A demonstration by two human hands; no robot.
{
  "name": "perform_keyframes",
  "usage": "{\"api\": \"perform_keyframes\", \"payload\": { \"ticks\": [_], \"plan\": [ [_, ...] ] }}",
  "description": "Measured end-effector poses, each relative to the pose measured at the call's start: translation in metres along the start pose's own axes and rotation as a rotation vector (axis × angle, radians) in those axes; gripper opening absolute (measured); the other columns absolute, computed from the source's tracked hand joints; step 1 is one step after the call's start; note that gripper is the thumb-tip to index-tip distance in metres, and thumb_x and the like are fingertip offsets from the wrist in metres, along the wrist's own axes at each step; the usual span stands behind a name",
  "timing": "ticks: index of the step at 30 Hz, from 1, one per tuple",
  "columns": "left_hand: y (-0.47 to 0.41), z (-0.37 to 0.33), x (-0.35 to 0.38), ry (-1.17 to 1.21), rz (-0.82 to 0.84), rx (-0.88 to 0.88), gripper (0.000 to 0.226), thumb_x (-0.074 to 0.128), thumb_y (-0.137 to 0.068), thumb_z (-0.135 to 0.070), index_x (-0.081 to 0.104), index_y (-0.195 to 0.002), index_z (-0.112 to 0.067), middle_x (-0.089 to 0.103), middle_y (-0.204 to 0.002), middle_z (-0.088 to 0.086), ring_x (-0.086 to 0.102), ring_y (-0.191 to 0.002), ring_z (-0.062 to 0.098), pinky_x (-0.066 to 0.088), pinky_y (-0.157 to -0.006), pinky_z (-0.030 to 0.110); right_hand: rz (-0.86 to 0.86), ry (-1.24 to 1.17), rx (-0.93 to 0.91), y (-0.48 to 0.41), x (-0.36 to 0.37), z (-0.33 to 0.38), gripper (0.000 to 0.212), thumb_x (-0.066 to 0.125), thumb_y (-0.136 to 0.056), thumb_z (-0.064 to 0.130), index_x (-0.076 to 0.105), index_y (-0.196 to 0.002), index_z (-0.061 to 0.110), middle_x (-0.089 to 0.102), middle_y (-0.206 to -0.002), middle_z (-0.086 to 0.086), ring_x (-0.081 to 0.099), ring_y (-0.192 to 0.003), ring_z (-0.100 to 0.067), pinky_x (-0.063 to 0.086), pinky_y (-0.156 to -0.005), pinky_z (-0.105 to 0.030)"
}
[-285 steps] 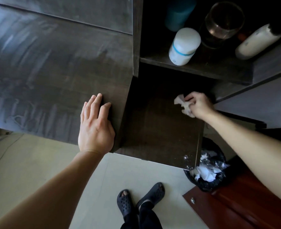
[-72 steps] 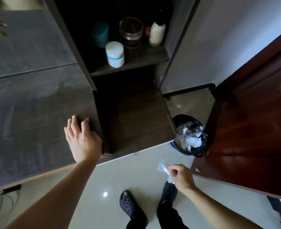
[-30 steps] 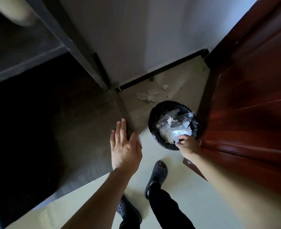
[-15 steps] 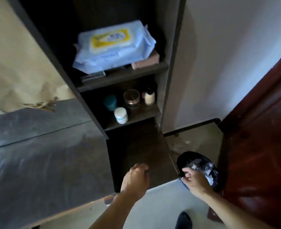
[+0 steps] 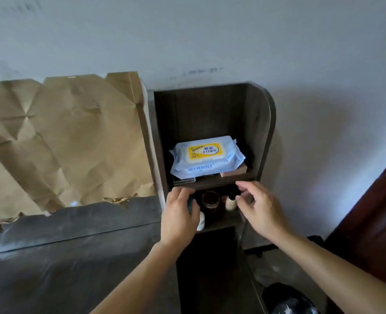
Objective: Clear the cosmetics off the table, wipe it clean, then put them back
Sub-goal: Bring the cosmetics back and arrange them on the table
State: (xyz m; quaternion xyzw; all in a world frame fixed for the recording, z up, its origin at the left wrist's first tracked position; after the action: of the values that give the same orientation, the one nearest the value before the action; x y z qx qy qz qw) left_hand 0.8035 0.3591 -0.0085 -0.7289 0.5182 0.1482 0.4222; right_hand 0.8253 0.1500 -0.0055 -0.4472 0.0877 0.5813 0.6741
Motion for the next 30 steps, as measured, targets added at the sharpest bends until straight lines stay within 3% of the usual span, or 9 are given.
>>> {"api": "perform_keyframes", "payload": {
  "ticks": [4,8,10,12,15,18,24,30],
  "plan": [
    [-0.048,-0.024,-0.010,-0.078,-0.112,0.013,0.027,0.058,-0.087,-0.013,0.057,-0.114,-0.007,0.052,-0.119,0.010,0.047,-0.109,0.027,0.041,-0.087,0.031,-0.134,0.102,-0.146,-0.069,-0.022,0.026,0.037,0.061,-0.083,0.016,0.059,-0.119,0.008,0.058,-0.114,-0.007,0.054,-0.104,-0.022,0.044,-0.088,-0.026],
    [-0.093,-0.017,0.005,-0.211,0.033,-0.218,0.038,0.047,-0.093,-0.028,0.045,-0.125,-0.007,0.046,-0.128,0.018,0.048,-0.111,0.038,0.041,-0.089,0.042,0.150,0.183,0.134,-0.120,0.000,0.009,0.062,0.056,-0.091,0.031,0.031,-0.143,0.010,0.041,-0.141,-0.013,0.045,-0.125,-0.031,0.040,-0.099,-0.040],
    [-0.105,-0.008,0.014,-0.229,0.130,-0.365,0.045,0.042,-0.096,-0.035,0.037,-0.131,-0.008,0.047,-0.128,0.020,0.051,-0.111,0.040,0.042,-0.084,0.041,0.290,0.201,0.231,-0.132,0.014,-0.002,0.067,0.052,-0.091,0.040,0.025,-0.145,0.011,0.043,-0.139,-0.016,0.047,-0.123,-0.033,0.040,-0.096,-0.039],
    [-0.112,-0.001,0.024,-0.218,0.179,-0.447,0.049,0.039,-0.097,-0.040,0.032,-0.134,-0.008,0.052,-0.124,0.022,0.052,-0.111,0.041,0.043,-0.084,0.041,0.363,0.166,0.295,-0.140,0.024,-0.012,0.065,0.054,-0.089,0.044,0.030,-0.141,0.013,0.053,-0.131,-0.016,0.052,-0.117,-0.036,0.043,-0.089,-0.037],
    [-0.113,0.006,0.031,-0.182,0.137,-0.498,0.053,0.040,-0.097,-0.041,0.030,-0.138,-0.009,0.054,-0.124,0.021,0.052,-0.113,0.040,0.043,-0.087,0.041,0.400,0.135,0.333,-0.144,0.035,-0.020,0.062,0.055,-0.088,0.045,0.034,-0.138,0.015,0.057,-0.127,-0.014,0.054,-0.114,-0.036,0.044,-0.085,-0.037],
    [-0.113,0.003,0.029,-0.129,0.058,-0.502,0.049,0.044,-0.097,-0.035,0.034,-0.137,-0.008,0.055,-0.125,0.019,0.053,-0.113,0.039,0.044,-0.088,0.040,0.303,0.141,0.303,-0.146,0.037,-0.018,0.052,0.053,-0.091,0.040,0.038,-0.134,0.017,0.059,-0.121,-0.015,0.056,-0.109,-0.036,0.045,-0.082,-0.038],
    [-0.112,-0.017,0.010,-0.026,-0.043,-0.477,0.047,0.051,-0.090,-0.018,0.042,-0.135,-0.010,0.057,-0.126,0.015,0.053,-0.114,0.034,0.042,-0.092,0.036,0.061,-0.131,0.228,-0.150,0.015,-0.008,0.046,0.047,-0.093,0.010,0.045,-0.137,0.018,0.056,-0.132,-0.012,0.051,-0.120,-0.032,0.041,-0.099,-0.036],
    [-0.091,-0.034,-0.019,0.110,-0.110,-0.376,0.049,0.050,-0.086,-0.016,0.044,-0.135,-0.014,0.059,-0.123,0.011,0.056,-0.109,0.031,0.045,-0.095,0.040,-0.124,-0.164,0.130,-0.149,-0.032,0.025,0.045,0.051,-0.088,0.010,0.053,-0.129,0.028,0.063,-0.121,-0.003,0.058,-0.110,-0.024,0.044,-0.091,-0.032]
  ]
}}
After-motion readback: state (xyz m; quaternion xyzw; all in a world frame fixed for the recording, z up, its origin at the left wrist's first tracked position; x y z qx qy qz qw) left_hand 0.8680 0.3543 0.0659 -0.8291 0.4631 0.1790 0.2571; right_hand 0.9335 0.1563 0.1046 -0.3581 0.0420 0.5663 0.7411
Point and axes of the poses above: each hand's wrist, its own y-axis away from the middle knuckle, its own x-axis out of the palm, z = x × y, the point moved 7 cm from there along -y, towards the middle knuckle
